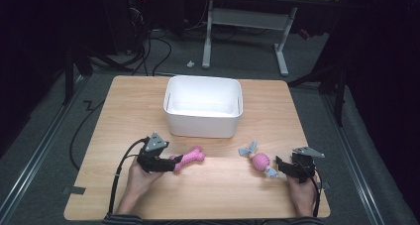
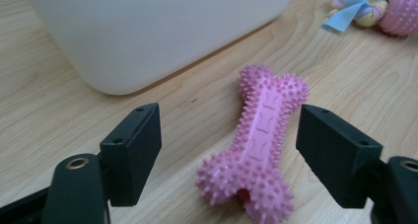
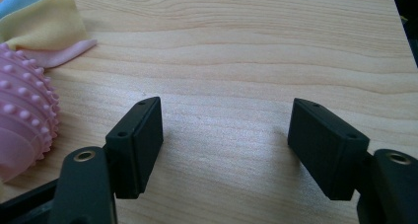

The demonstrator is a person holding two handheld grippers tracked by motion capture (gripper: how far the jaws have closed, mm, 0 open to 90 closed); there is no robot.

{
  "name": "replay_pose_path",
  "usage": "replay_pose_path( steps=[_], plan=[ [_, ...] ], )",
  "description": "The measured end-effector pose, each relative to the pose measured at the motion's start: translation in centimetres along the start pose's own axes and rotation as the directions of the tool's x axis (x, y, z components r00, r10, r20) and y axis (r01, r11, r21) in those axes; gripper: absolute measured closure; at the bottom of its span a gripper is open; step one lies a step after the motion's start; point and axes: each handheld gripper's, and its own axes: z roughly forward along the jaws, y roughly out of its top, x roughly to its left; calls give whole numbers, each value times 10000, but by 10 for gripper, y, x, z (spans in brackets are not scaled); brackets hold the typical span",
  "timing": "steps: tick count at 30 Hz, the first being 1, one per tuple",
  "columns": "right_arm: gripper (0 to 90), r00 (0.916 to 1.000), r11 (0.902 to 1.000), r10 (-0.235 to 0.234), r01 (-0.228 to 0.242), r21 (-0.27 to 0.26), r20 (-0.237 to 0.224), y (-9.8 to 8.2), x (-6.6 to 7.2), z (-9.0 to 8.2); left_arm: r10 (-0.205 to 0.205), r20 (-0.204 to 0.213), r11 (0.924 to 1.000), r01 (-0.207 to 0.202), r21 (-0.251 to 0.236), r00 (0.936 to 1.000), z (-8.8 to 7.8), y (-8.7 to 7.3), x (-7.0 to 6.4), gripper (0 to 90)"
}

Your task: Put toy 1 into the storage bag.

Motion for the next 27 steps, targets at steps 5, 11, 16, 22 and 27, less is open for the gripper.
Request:
replay_pose_path(
  steps=[5,11,16,22,27],
  plan=[
    [300,10000,10000,-5,5,-1,-3,0,0,0,174,137,9993,-178,319,9998,11,0,-3,280],
    [300,10000,10000,3,-3,3,-11,0,0,0,419,180,9974,-429,570,9990,20,2,-7,303],
    [300,10000,10000,-11,11,-4,-11,0,0,0,660,236,9932,-679,940,9975,30,2,-11,314],
    [299,10000,10000,-10,10,-30,-25,0,0,0,853,262,9891,-878,1182,9960,36,1,-14,330],
    [298,10000,10000,-21,21,-2,-24,0,0,0,855,255,9873,-881,1320,9960,39,1,-14,351]
  ],
)
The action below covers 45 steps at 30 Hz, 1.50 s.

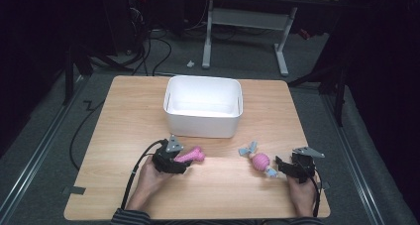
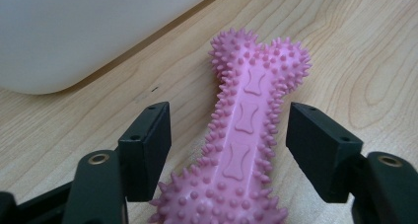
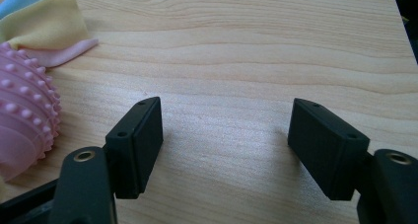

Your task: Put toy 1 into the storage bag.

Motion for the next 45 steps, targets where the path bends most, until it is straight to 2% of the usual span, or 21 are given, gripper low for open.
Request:
replay_pose_path(
  steps=[12,23,30,36,39,40,42,45],
  plan=[
    [297,10000,10000,-17,17,12,-5,0,0,0,187,54,9996,-188,197,9998,2,-1,-1,444],
    [297,10000,10000,-17,17,12,-3,0,0,0,264,43,9993,-265,256,9996,3,0,-1,445],
    [297,10000,10000,-19,19,13,-3,0,0,0,224,201,9992,-231,323,9995,3,0,1,455],
    [296,10000,10000,-16,16,14,-3,0,0,0,288,386,9970,-315,705,9988,3,5,2,484],
    [297,10000,10000,-4,4,18,1,0,0,0,517,495,9953,-555,790,9974,3,6,0,533],
    [297,10000,10000,-4,4,18,1,0,0,0,517,495,9953,-555,790,9974,3,6,0,575],
    [296,10000,10000,-2,2,18,-1,0,0,0,722,455,9938,-757,818,9964,3,7,-3,584],
    [296,10000,10000,-16,16,13,-3,0,0,0,751,497,9935,-791,824,9959,3,8,-3,589]
  ],
)
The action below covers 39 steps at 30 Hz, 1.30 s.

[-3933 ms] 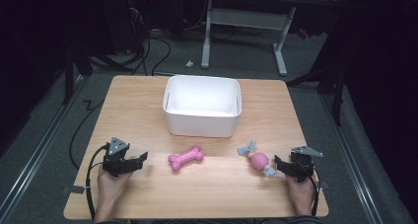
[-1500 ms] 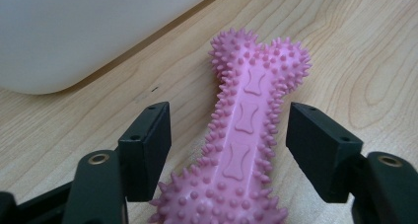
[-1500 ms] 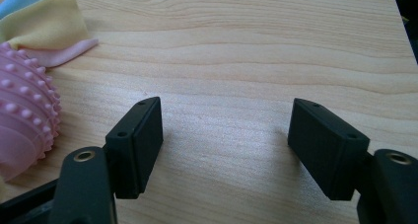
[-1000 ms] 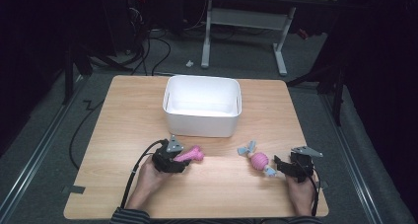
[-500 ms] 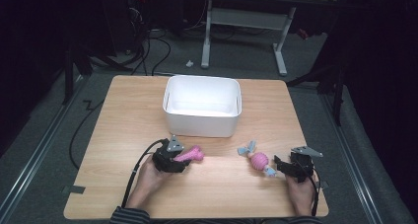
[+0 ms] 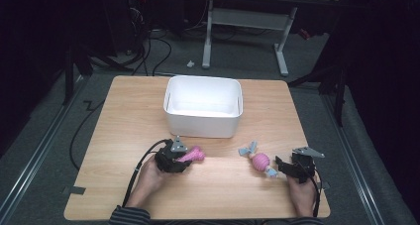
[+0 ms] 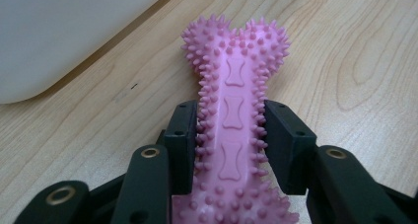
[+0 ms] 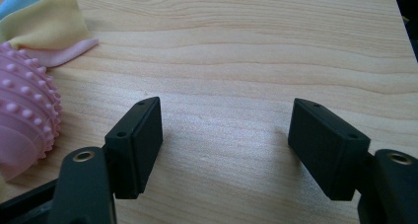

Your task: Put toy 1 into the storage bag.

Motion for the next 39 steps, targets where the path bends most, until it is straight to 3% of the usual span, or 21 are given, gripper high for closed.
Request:
replay_pose_path(
  steps=[14,17,21,30,39],
  plan=[
    [295,10000,10000,12,-12,4,-5,0,0,0,118,-2,9995,-118,-307,9999,-6,1,-3,601],
    [294,10000,10000,-5,5,3,-14,0,0,0,42,55,9991,-39,-429,10000,-12,1,-3,601],
    [294,10000,10000,-4,4,4,-14,0,0,0,-390,280,9965,410,-723,9988,-22,2,0,599],
    [294,10000,10000,13,-13,7,-13,0,0,0,-850,275,9900,875,-1110,9960,-44,1,3,598],
    [293,10000,10000,10,-10,9,-17,0,0,0,-819,115,9904,827,-1106,9966,-61,3,6,598]
  ],
)
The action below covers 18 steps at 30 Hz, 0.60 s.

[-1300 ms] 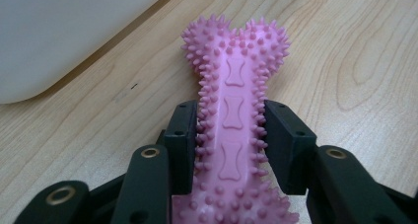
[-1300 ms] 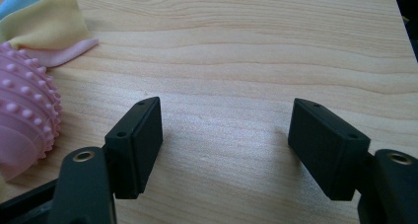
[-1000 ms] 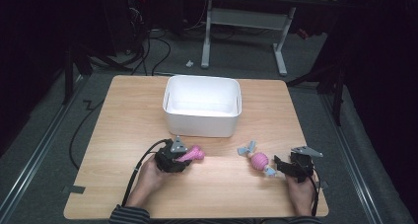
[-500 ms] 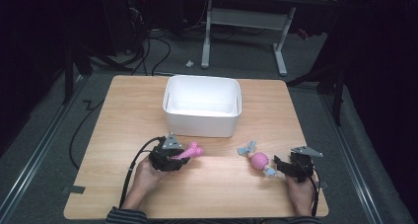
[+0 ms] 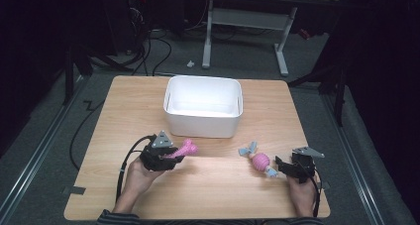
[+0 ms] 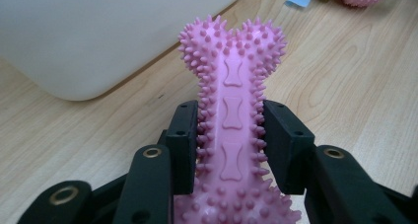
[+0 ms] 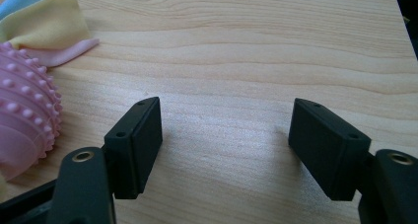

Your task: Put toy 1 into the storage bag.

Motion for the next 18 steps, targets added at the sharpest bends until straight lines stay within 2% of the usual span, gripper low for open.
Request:
replay_pose_path(
  steps=[5,7,9,12,18],
  plan=[
    [292,10000,10000,-28,28,-3,-16,0,0,0,-53,-73,9995,51,-310,10000,-15,8,2,597],
    [291,10000,10000,-28,28,-3,-18,0,0,0,-105,30,9992,106,-381,9999,-17,10,2,597],
    [290,10000,10000,-24,24,4,-32,0,0,0,-297,401,9977,321,-604,9988,-23,13,4,598],
    [288,10000,10000,-65,65,-31,-57,0,0,0,-241,381,9976,265,-638,9990,-26,16,3,598],
    [282,9999,10000,-64,63,-43,-100,0,0,0,-101,296,9960,127,-885,9995,-43,34,2,598]
  ],
)
